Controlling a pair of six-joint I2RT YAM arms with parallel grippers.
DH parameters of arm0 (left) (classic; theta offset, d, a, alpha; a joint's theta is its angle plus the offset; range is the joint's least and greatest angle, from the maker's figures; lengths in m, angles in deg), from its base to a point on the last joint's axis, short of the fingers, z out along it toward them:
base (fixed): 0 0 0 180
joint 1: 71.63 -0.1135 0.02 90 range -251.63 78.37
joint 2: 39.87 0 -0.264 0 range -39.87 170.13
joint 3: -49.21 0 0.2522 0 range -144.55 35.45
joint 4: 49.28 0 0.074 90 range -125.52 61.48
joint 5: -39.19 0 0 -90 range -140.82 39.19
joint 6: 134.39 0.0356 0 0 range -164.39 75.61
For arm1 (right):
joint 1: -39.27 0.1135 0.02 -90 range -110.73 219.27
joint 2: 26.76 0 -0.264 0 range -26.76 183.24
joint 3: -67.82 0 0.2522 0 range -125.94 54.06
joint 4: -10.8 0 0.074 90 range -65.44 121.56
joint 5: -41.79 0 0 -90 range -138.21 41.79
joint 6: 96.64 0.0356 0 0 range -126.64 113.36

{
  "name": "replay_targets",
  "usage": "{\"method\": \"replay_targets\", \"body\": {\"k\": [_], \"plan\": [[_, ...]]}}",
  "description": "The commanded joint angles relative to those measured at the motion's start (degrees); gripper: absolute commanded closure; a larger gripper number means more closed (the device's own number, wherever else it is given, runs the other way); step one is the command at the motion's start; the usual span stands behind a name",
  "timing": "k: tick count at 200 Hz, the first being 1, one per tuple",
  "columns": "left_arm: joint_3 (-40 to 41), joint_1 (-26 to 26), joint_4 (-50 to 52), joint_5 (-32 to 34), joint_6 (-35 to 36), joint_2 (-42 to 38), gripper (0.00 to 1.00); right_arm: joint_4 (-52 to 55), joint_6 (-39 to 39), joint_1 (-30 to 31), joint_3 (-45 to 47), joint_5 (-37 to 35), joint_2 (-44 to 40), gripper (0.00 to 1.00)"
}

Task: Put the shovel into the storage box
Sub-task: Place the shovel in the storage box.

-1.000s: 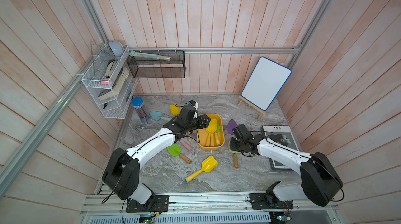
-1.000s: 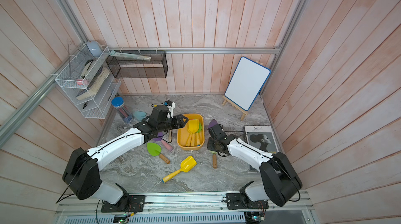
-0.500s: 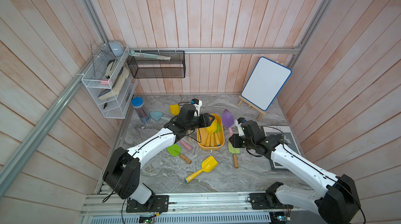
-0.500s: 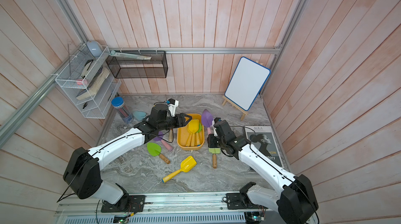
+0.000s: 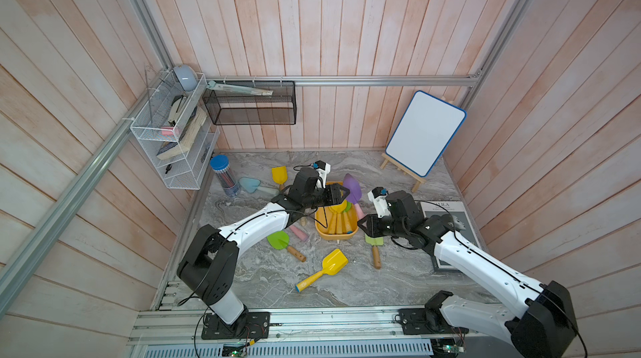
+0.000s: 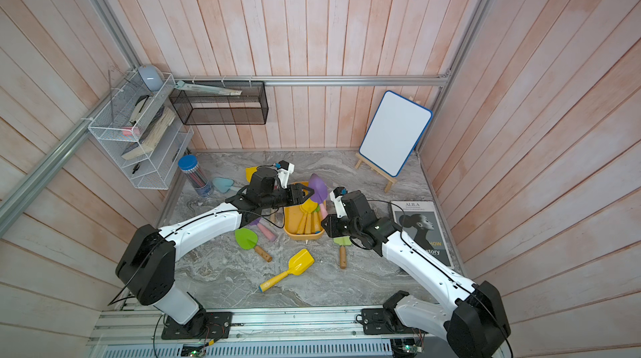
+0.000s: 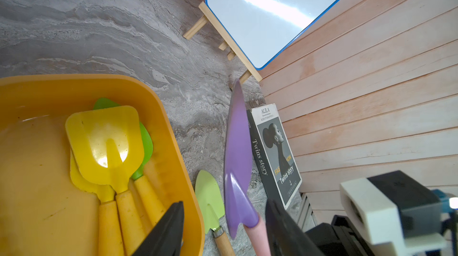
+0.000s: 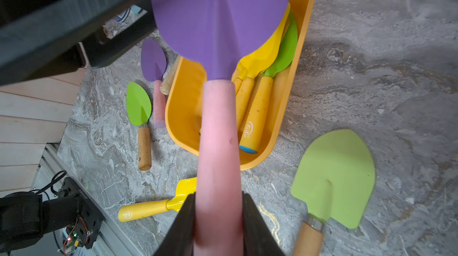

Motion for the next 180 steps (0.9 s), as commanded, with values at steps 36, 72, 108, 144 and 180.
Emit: {"method": "replay_targets", "body": {"k": [36,72,108,144,180], "plan": [[-2.3,0.6,-1.2,0.2,0.0,1.8,0.67,-1.3,-1.1,0.5,-2.4,1.4,0.1,1.00],[-2.3,0.7,-0.8,0.9,0.0,1.6,0.78,-1.6,-1.1,0.6,-2.4,1.3,0.5,1.00],[-2.4,0.6,-0.4,1.0,0.0,1.8,0.94,-1.7,-0.8,0.5,-2.5,1.1,1.1,1.00],[-2.1,0.6,0.4,2.0,0.1,1.9,1.00,-1.7,-0.7,0.6,-2.6,1.0,1.0,0.73],[-2.3,-0.8,1.7,2.1,0.8,1.8,1.00,-0.6,-0.7,0.5,-2.3,0.1,0.0,0.48]]}}
